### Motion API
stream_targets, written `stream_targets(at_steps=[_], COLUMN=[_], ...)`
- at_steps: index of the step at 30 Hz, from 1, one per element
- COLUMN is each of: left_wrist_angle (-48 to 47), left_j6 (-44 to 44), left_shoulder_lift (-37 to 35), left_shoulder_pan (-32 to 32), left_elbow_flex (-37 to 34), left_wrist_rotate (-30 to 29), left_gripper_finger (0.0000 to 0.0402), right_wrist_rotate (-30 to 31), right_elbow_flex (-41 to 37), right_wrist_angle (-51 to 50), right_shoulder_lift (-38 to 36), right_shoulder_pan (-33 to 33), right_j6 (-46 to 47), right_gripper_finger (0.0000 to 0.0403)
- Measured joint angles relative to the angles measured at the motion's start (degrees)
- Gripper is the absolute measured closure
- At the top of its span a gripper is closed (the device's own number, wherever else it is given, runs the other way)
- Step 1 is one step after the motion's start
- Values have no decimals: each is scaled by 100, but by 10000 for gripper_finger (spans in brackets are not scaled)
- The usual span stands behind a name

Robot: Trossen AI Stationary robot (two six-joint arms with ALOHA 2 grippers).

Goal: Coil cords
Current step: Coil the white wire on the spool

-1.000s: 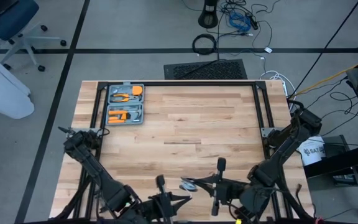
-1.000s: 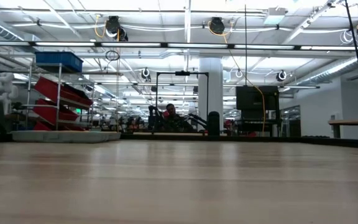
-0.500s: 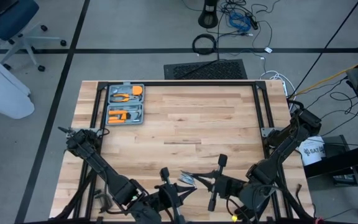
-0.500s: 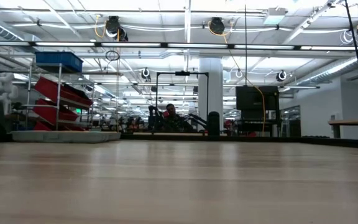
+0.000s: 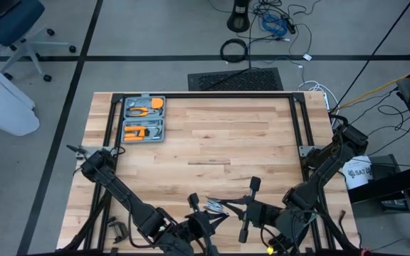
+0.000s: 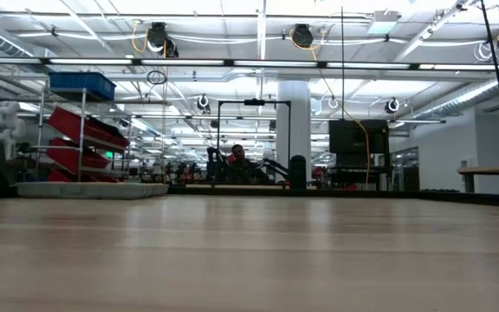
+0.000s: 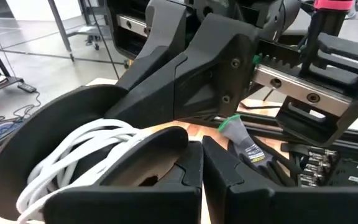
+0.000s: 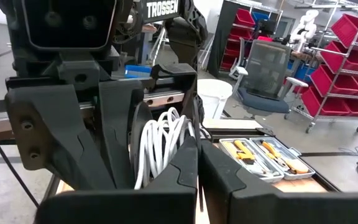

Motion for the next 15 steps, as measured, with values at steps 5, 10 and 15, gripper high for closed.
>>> stream_targets(at_steps=[5,10,15], left_wrist_angle=[-70,-78,-63], left_j6=[9,11,14], left_shoulder_lift=[33,37,58], left_shoulder_pan=[-2,-105,-203], left_elbow_flex=[0,0,-4], left_wrist_rotate=[23,140,164], left_gripper_finger=[399,365,326], right_wrist_rotate=[-3,-8,2], right_elbow_flex=[0,0,2], right_wrist_angle=[7,145,397], right_shoulder_lift=[0,0,-7], right_shoulder_pan=[1,35,57], right_j6=[-1,-4,-204], right_gripper_finger=[403,403,403])
